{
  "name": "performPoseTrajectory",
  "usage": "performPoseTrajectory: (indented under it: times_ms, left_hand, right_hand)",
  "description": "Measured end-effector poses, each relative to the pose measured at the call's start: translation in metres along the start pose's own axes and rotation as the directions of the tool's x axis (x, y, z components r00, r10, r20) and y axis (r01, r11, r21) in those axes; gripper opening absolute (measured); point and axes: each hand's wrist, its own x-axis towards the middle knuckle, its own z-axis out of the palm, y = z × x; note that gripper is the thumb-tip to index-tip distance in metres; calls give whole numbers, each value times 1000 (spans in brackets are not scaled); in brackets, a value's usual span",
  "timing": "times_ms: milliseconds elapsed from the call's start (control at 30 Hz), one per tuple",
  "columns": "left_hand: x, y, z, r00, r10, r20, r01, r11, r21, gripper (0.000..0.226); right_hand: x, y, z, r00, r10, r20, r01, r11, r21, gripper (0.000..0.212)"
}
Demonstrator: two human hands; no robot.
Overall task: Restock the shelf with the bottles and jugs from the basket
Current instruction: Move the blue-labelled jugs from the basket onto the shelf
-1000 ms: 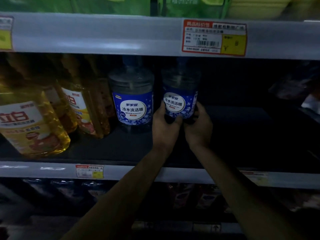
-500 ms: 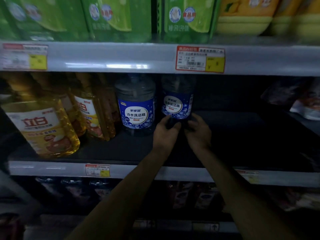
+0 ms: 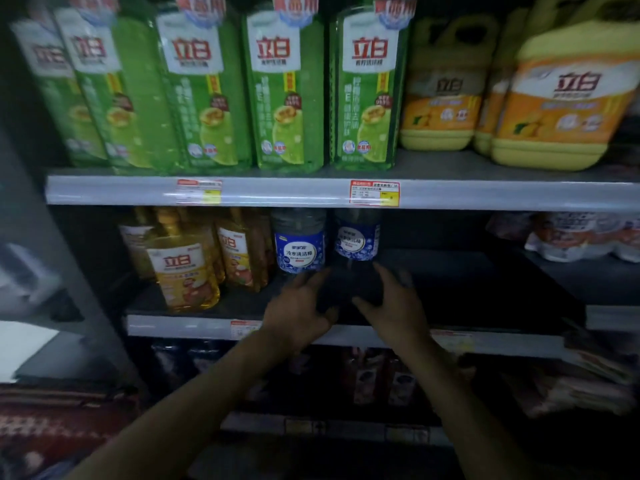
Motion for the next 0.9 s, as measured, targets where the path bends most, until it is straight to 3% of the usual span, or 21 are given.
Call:
performPoseTrajectory:
  times_ms: [167,367,500,600,767,900]
  left_hand:
    - [-42,-14,-48,995,15,104,-56,913,404,93]
    - [-97,-54,-91,989,-69,128,-17,820,572,105]
    - [-141,-94,-112,945,-241,223,60,795,603,111]
    - [-181,-129,-120,943,-271,193,99,782,615,113]
    - [-272,-217,-99,928,-363,89,250,780,574,98]
    - [-334,-269,-84,799,-586,134,421,705,570,104]
  right_hand:
    - [-47,-41,8,997,-65,36,64,998,26,95]
    - [-57,-90,40,953,-221,209,233,972,-36,94]
    - [-66,-121,68,885,-307,351,349,935,-60,101]
    - [-75,-142,93,815,-344,466,419,906,-65,103]
    - [-98,-169,131,684,-397,612,573,811,-114,102]
    - [-128,-179,161,561,-461,688,690,719,-81,97]
